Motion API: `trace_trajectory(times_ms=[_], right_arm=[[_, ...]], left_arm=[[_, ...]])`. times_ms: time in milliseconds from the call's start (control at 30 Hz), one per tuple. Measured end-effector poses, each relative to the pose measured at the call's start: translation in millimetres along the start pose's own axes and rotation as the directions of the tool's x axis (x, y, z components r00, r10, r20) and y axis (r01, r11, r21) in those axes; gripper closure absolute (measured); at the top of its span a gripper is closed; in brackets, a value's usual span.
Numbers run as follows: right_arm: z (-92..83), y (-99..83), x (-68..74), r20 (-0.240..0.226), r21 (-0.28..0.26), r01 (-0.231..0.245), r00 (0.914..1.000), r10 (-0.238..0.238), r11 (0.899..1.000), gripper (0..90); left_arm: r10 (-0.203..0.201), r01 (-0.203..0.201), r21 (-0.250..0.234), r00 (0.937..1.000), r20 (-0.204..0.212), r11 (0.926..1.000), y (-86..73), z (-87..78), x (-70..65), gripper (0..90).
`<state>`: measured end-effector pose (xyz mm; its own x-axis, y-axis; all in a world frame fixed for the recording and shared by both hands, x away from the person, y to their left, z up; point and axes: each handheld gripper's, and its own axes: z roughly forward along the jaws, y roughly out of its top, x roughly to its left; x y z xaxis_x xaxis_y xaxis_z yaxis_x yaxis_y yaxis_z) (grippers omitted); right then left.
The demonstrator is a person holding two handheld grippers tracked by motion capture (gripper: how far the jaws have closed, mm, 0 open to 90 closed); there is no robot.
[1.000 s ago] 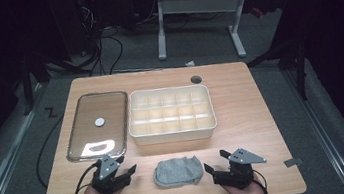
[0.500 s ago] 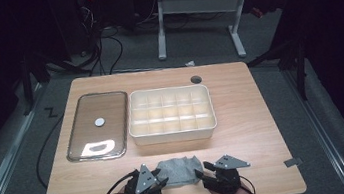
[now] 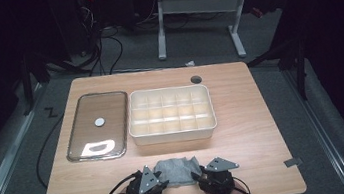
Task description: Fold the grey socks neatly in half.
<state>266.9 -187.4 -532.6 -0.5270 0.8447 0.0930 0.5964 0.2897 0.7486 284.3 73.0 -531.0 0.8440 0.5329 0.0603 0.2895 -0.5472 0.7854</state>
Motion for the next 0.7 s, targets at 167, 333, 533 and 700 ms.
trace_trajectory(times_ms=[167,333,533,700], right_arm=[[0.7,0.4,-3.6,-0.053,0.002,0.000,0.9986,0.000,1.000,76.6],[1.3,1.0,-4.0,-0.067,0.008,0.001,0.9977,0.000,1.000,78.9],[1.4,0.8,-4.4,-0.071,0.004,0.004,0.9975,-0.004,1.000,78.9],[1.5,0.9,-5.3,-0.079,0.006,0.006,0.9969,-0.006,1.000,78.9]], left_arm=[[-0.005,0.004,0.011,0.9997,0.023,0.9999,-1.7,1.6,1.1,57.9],[-0.023,0.023,0.007,0.9990,0.039,0.9997,-2.4,1.0,3.5,57.7],[-0.026,0.028,-0.037,0.9976,0.065,0.9989,3.2,-3.9,0.8,62.8],[-0.028,0.032,-0.065,0.9977,0.061,0.9974,24.1,-0.3,-6.6,78.6]])
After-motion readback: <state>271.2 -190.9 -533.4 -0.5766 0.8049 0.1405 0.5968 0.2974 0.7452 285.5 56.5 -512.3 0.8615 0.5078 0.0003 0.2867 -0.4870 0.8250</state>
